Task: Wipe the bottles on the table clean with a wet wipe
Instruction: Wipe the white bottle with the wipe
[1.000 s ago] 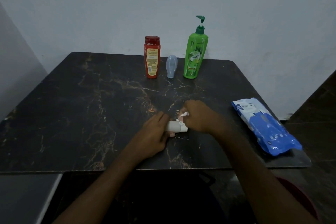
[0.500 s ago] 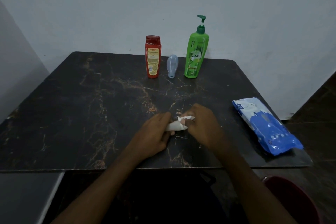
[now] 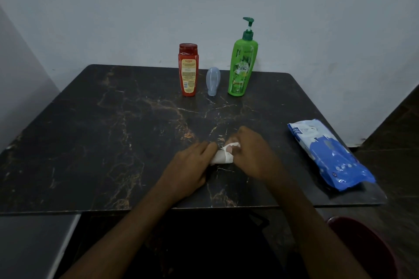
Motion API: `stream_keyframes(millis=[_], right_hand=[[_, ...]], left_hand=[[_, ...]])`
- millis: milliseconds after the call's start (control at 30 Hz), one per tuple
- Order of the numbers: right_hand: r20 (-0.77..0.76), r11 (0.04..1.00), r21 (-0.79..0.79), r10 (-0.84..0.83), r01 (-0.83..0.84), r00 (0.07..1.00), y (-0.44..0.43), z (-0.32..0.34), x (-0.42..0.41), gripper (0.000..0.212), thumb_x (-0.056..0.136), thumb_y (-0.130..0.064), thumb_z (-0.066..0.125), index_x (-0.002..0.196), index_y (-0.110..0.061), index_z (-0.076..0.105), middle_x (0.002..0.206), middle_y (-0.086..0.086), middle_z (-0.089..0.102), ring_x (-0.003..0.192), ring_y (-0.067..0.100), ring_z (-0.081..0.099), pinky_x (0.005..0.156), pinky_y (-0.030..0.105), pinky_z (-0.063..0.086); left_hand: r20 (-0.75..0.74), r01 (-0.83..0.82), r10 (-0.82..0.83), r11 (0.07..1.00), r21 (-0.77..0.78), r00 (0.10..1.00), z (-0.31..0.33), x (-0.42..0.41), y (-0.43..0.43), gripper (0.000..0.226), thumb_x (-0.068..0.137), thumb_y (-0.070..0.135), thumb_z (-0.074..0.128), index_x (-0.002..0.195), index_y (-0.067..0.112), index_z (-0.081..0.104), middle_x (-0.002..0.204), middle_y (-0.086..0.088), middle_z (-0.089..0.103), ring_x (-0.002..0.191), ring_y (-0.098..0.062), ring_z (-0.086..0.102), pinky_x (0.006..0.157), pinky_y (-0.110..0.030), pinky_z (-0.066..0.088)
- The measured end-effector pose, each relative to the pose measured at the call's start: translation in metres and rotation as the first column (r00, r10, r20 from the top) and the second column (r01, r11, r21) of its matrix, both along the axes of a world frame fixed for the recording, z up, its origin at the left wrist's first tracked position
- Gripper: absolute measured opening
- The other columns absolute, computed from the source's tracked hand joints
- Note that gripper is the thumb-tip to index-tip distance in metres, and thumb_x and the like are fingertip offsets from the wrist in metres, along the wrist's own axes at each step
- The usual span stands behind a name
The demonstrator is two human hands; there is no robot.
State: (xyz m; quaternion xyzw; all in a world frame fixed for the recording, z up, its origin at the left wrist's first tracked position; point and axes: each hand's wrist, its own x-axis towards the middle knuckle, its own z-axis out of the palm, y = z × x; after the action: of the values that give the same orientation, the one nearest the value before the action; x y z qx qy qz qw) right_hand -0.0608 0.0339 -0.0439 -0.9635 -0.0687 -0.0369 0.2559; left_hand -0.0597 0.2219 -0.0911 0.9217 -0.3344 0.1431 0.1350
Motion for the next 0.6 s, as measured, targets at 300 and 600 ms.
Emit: stream_keyframes(millis=[300,600], right_hand=[[0.310,0.998,0.065,-0.026,0.007,0.950,0.001,-0.033,-0.028,0.016,0.083,-0.001,0.063,0.090,-0.014,0.070,0.089,-0.001,0.049,0.074,0.020,0.056,0.064,0.032,0.046],[0.312,0.999,0.002,-0.034,0.035,0.950,0.003,-0.051,-0.028,0.017,0.081,-0.006,0.057,0.091,-0.014,0.068,0.090,-0.002,0.046,0.074,0.017,0.051,0.062,0.024,0.035]], left_hand=[[-0.188,-0.023,0.003,0.994,-0.103,0.982,-0.012,0.011,-0.001,0.033,0.086,0.029,0.056,0.116,0.018,0.051,0.109,0.002,0.046,0.096,-0.013,0.045,0.083,-0.036,0.047],[-0.172,0.055,-0.062,0.997,-0.047,0.983,-0.012,0.013,-0.002,0.037,0.096,0.050,0.051,0.115,0.019,0.048,0.113,0.005,0.037,0.104,-0.012,0.038,0.086,-0.030,0.040]])
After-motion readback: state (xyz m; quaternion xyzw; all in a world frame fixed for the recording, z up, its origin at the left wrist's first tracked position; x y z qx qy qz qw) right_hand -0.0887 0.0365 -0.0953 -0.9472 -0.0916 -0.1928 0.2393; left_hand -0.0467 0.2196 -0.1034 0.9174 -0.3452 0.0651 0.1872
